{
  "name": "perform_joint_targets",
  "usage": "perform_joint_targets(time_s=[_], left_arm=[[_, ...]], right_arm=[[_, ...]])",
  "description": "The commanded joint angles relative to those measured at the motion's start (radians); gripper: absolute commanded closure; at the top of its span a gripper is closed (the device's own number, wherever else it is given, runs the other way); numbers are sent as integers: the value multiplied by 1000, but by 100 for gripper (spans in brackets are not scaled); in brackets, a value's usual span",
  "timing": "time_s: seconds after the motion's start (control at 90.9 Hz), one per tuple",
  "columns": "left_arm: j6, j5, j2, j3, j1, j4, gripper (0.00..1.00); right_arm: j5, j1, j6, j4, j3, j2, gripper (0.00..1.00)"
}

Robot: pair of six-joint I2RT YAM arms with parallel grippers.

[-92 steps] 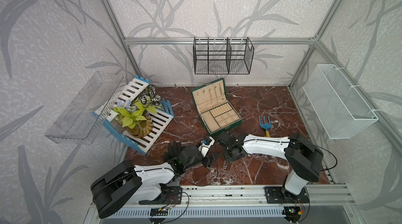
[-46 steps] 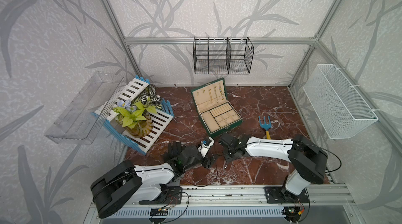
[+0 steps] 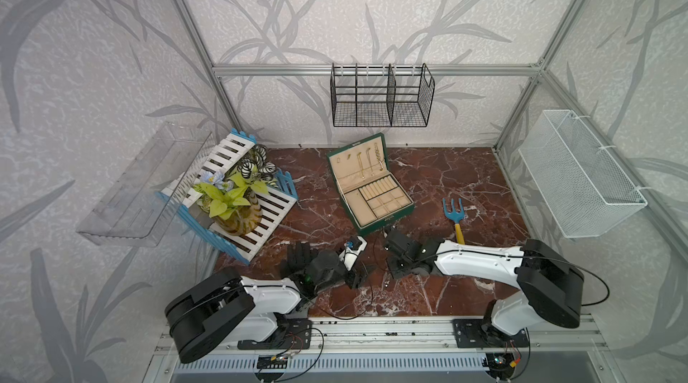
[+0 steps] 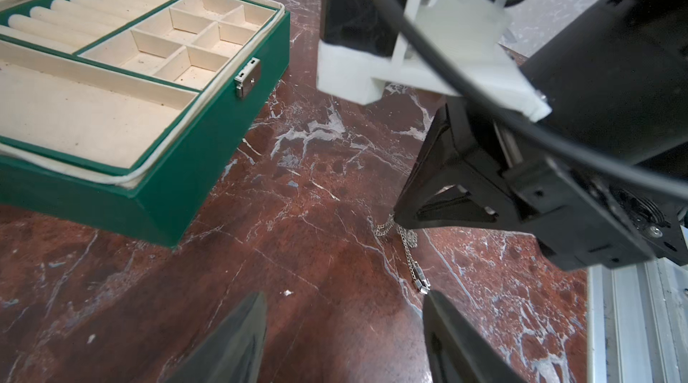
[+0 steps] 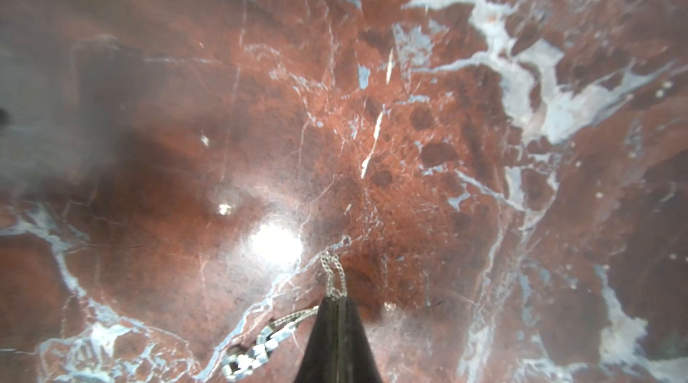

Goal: Put jewelry chain into jewelry box
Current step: Pick up the necklace from the center of the board.

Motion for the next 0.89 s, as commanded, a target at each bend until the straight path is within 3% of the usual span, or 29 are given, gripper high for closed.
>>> perform_joint_targets(time_s=[0.0,0.242,0.88], left_arm=[[-9,31,32,4,6,64,30],[6,93,120,34,6,98,32],[30,261,489,235,6,217,48]], right_arm=[[22,2,-2,17,-19,-36,100],[28,3,3,27,-38,-95,100],[34,3,-1,27,-55,-167,100]])
